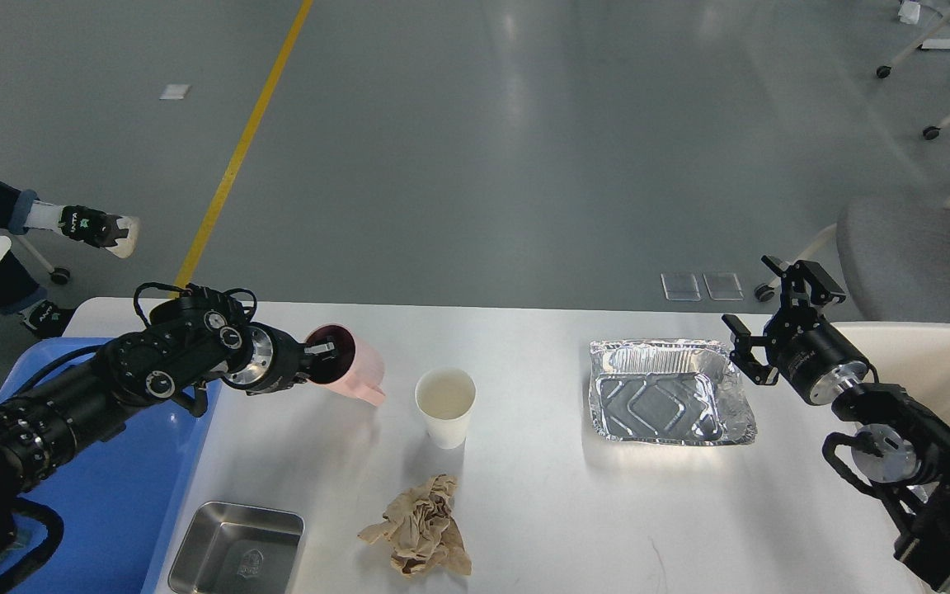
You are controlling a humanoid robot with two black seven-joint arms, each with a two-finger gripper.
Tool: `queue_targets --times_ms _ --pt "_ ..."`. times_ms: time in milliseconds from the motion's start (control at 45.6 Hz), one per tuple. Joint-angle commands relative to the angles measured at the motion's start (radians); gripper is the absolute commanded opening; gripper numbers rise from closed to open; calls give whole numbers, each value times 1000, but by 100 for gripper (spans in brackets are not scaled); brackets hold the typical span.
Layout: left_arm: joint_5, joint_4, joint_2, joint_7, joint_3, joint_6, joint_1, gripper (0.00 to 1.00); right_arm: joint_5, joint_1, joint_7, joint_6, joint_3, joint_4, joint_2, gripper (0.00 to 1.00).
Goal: Tidy desktop
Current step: 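Lift the pink cup with the left gripper toward the blue bin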
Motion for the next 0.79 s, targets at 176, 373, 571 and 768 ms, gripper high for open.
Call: queue_targets --times_ms 176,373,571,768 --pt "-40 -154 291 -63 -342 -215 -83 0 0 -4 0 0 1 5 -7 100" --pt "-110 -151 424 -35 -423 -305 -219 0 0 -2 0 0 1 5 -7 100" --pt "-137 -144 495 -11 -420 -385 -259 0 0 -2 0 0 1 5 -6 100" --pt "-123 -170 590 41 -310 -422 -173 0 0 -2 0 0 1 28 -21 100"
